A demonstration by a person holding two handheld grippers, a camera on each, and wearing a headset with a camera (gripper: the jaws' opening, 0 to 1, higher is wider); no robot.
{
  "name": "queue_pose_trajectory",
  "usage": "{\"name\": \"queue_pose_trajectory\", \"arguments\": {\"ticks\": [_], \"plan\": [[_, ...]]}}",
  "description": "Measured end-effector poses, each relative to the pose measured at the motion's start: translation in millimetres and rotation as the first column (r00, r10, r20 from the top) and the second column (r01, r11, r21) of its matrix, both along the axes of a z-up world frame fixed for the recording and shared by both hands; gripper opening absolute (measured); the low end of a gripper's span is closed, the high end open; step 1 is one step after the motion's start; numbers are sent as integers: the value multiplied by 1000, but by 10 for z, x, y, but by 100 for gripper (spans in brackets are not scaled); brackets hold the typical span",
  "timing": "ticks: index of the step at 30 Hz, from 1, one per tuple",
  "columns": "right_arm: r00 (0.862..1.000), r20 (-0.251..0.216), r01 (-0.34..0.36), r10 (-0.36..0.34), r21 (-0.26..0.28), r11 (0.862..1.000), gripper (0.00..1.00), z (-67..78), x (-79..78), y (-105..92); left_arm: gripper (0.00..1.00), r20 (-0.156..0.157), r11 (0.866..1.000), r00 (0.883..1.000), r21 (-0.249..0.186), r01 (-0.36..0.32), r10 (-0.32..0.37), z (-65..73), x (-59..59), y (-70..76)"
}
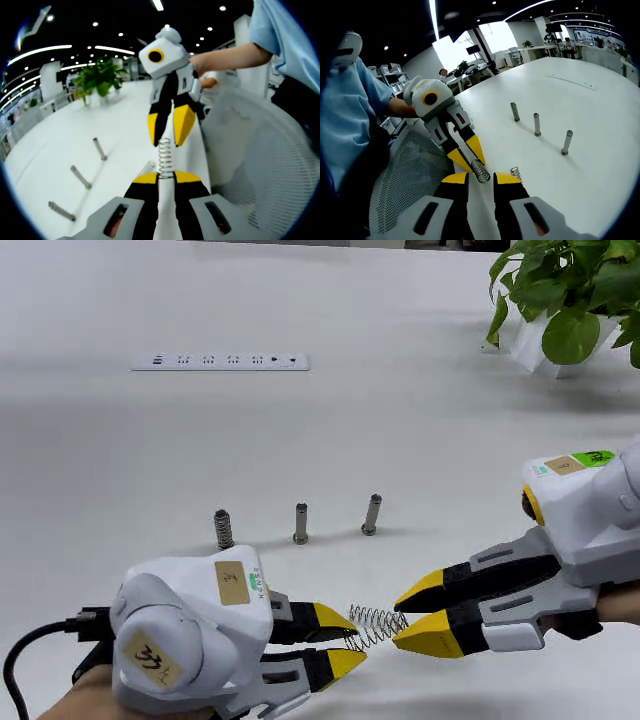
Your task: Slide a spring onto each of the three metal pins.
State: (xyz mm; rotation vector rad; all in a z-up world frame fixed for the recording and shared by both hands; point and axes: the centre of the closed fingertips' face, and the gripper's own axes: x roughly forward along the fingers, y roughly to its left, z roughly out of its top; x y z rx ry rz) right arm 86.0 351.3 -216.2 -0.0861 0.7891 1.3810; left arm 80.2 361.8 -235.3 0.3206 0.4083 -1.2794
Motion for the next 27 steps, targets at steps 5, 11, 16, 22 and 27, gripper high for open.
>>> {"name": "queue_pose_trajectory", "arguments": {"ticks": [5,11,16,22,27], "plan": [[1000,-17,-1,1,-6,1000,17,-22,10,-32,10,-1,1000,1000,-11,10,-10,18,-3,-20],[1000,-29,0,0,-9,1000,13,-37,13,-49,10,-3,1000,1000,-19,9,-9,30,2,-30],[1000,-27,-5,5,-8,1000,13,-35,29,-48,10,-7,1000,1000,-12,12,-12,10,3,-28],[1000,6,-9,9,-16,1000,12,-12,5,6,10,-15,1000,1000,1,7,-7,-24,7,-12],[998,55,-14,16,-33,999,12,32,-1,55,10,-24,1000,1000,3,-6,6,-30,19,-18]]}}
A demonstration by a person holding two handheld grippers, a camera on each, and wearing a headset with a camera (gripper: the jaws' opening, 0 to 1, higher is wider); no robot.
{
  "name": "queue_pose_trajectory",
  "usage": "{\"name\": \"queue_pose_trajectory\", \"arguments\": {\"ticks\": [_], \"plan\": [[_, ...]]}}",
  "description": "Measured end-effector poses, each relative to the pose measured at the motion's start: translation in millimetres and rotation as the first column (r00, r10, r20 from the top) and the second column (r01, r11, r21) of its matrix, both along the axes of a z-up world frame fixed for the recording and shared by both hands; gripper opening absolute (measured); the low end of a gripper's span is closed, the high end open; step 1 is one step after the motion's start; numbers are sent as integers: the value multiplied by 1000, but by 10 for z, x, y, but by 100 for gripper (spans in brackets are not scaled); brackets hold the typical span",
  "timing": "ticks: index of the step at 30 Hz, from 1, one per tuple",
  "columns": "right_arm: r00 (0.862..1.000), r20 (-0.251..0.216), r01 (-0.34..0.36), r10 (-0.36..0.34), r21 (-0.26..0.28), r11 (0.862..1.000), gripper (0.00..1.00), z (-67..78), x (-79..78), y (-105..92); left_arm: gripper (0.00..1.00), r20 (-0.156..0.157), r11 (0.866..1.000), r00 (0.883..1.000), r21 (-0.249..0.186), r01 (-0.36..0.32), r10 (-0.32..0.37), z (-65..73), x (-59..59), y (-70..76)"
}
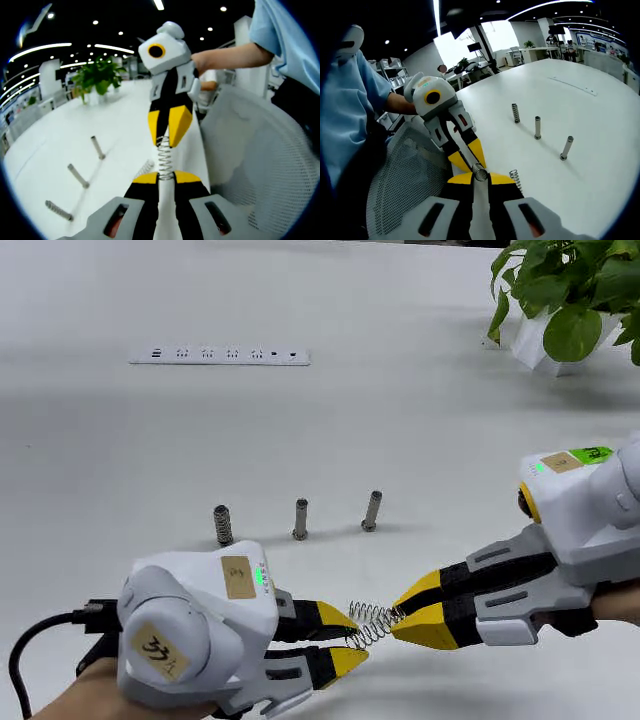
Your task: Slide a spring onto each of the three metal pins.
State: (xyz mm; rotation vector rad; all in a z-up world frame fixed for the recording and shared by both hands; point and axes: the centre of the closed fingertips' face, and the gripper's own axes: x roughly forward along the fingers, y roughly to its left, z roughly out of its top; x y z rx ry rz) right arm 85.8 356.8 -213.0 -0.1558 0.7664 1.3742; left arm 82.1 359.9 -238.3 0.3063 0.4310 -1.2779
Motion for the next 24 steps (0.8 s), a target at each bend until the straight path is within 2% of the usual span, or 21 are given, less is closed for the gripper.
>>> {"name": "queue_pose_trajectory", "arguments": {"ticks": [6,13,19,24], "plan": [[997,71,-30,32,-33,999,12,44,-20,44,10,-16,1000,1000,1,-6,6,-12,-7,-19],[991,117,-58,68,-85,995,12,19,-9,35,10,-34,1000,999,1,-1,2,-35,-20,-50],[978,165,-103,125,-135,985,12,39,-28,36,10,-79,999,997,-32,-19,17,-31,-46,-84],[975,172,-113,138,-147,983,12,57,-24,21,10,-111,997,993,-68,-47,39,-14,-37,-93]]}}
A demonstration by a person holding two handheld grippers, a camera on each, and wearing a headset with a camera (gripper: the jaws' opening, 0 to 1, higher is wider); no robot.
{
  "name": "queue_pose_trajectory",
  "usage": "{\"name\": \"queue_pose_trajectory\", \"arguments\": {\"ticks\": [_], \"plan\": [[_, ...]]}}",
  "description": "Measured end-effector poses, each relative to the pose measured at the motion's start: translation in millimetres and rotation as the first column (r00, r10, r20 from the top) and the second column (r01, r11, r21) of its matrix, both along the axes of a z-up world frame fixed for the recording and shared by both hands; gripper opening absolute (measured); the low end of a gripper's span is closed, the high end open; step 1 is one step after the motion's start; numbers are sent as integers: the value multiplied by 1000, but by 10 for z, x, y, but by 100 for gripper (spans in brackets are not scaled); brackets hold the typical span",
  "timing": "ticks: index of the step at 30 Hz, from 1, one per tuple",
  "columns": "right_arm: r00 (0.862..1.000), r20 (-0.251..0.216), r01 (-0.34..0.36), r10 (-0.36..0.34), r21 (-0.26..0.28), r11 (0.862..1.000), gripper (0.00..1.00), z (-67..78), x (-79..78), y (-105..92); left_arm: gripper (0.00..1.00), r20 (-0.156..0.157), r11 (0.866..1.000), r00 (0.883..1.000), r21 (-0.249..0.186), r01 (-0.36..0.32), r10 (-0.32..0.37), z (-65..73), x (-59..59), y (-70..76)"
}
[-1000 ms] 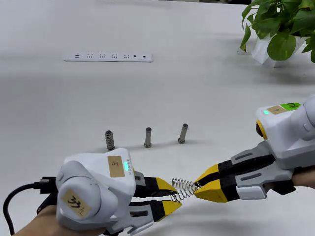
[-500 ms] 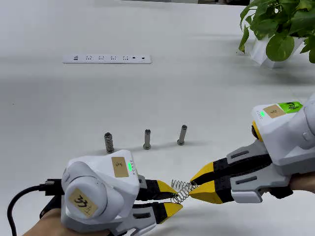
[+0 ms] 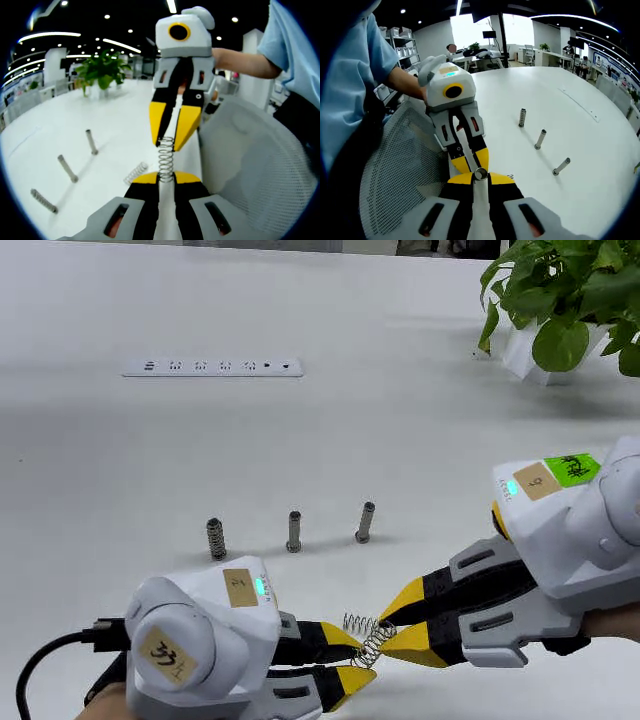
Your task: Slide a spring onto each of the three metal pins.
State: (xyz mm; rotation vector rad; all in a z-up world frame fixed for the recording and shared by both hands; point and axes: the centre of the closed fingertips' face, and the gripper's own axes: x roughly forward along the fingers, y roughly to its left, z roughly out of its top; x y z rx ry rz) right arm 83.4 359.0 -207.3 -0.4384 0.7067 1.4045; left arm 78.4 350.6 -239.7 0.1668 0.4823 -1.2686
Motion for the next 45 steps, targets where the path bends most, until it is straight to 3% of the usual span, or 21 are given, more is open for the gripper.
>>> {"name": "queue_pose_trajectory", "arguments": {"ticks": [11,14,18,25,35,45], "plan": [[1000,6,-28,28,-27,999,13,-17,2,-16,9,26,1000,1000,4,4,-4,8,-6,9],[998,13,-56,57,-52,997,19,-34,-24,-26,9,30,1000,1000,4,7,-7,22,-14,6],[993,29,-110,114,-114,987,19,-83,-43,-49,9,41,999,999,25,23,-24,2,-27,1],[979,17,-197,202,-166,966,19,-128,-96,14,9,53,998,997,45,51,-54,-15,-54,-38],[966,-17,-257,259,-202,945,16,-185,-131,57,9,54,998,997,36,56,-58,5,-65,-67],[962,-30,-272,273,-218,937,14,-207,-137,69,9,59,999,997,28,46,-48,20,-35,-60]]}}
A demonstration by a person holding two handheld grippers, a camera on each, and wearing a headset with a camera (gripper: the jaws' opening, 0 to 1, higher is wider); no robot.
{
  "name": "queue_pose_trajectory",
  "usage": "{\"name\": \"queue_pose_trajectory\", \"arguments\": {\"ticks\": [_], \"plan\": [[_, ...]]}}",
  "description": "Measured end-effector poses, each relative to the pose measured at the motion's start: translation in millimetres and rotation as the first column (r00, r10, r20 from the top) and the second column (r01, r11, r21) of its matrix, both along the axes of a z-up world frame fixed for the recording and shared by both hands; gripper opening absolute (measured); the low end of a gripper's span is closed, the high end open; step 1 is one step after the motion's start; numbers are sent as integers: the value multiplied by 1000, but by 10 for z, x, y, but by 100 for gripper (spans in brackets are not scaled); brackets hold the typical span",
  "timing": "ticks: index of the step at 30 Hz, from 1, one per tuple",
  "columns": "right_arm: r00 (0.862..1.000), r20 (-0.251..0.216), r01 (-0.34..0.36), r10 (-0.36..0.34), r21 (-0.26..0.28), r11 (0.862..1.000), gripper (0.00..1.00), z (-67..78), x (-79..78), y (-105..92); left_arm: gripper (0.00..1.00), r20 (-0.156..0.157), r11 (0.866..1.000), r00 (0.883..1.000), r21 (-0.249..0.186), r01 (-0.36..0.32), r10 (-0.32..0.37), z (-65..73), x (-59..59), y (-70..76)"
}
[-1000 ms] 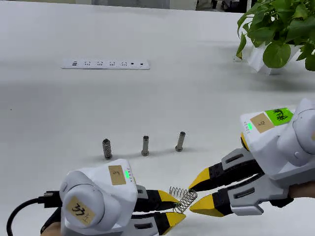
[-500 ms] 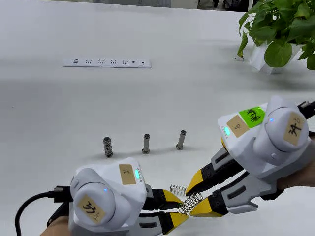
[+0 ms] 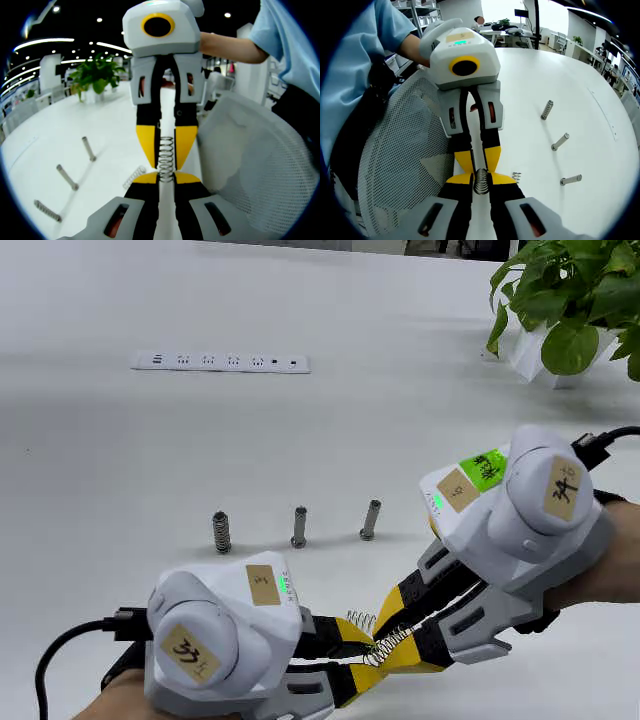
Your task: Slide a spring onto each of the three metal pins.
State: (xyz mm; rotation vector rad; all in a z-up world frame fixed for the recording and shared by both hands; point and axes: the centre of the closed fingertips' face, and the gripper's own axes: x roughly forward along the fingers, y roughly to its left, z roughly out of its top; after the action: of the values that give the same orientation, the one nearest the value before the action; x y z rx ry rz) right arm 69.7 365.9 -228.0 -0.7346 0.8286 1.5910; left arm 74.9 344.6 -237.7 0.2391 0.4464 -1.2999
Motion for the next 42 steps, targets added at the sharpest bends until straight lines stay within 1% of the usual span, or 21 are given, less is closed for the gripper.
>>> {"name": "queue_pose_trajectory", "arguments": {"ticks": [2,4,5,6,8,15,17,22,26,30,34,36,38,39,41,42], "plan": [[1000,3,-5,5,-6,1000,13,-1,-5,-2,9,-3,1000,1000,-4,-1,1,9,-1,-4],[1000,-6,-3,3,-11,1000,13,-3,-10,-6,10,-5,1000,1000,-5,0,0,18,-7,-11],[1000,-6,-5,5,-12,1000,13,-4,-11,-9,10,1,1000,1000,-4,2,-2,18,-4,-15],[1000,2,-8,8,-7,1000,13,-1,-4,-3,10,0,1000,1000,-5,0,0,14,-1,-19],[1000,-5,3,-3,-6,1000,13,8,6,0,10,-13,1000,1000,-14,-7,6,18,8,-22],[1000,-21,1,-1,-20,1000,12,6,0,-13,10,-2,1000,1000,-14,-3,3,22,9,-44],[1000,-23,-4,3,-23,1000,12,13,-3,-10,10,-9,1000,1000,-18,-4,4,32,3,-44],[1000,-22,-15,15,-31,999,12,26,1,2,10,-7,1000,1000,-22,-7,6,45,8,-24],[1000,-16,-25,24,-37,999,12,38,18,17,11,-6,999,1000,-26,-19,19,57,24,-9],[999,-12,-34,33,-38,999,12,54,40,44,11,-17,998,999,-32,-48,47,73,51,26],[999,-11,-47,47,-39,998,12,61,52,78,15,-9,997,997,-30,-78,77,79,86,76],[999,-9,-50,50,-38,998,12,68,66,88,17,-14,995,996,-30,-91,90,74,95,105],[999,-2,-51,51,-37,998,12,74,93,104,21,-12,993,993,-32,-115,115,72,120,159],[999,0,-54,54,-39,998,12,74,105,107,23,-18,990,991,-30,-136,135,63,139,194],[998,2,-56,56,-42,998,12,68,118,112,31,-21,986,987,-27,-162,161,47,164,238],[998,4,-62,62,-50,997,12,56,129,110,35,-22,981,981,-20,-192,191,30,191,293]]}}
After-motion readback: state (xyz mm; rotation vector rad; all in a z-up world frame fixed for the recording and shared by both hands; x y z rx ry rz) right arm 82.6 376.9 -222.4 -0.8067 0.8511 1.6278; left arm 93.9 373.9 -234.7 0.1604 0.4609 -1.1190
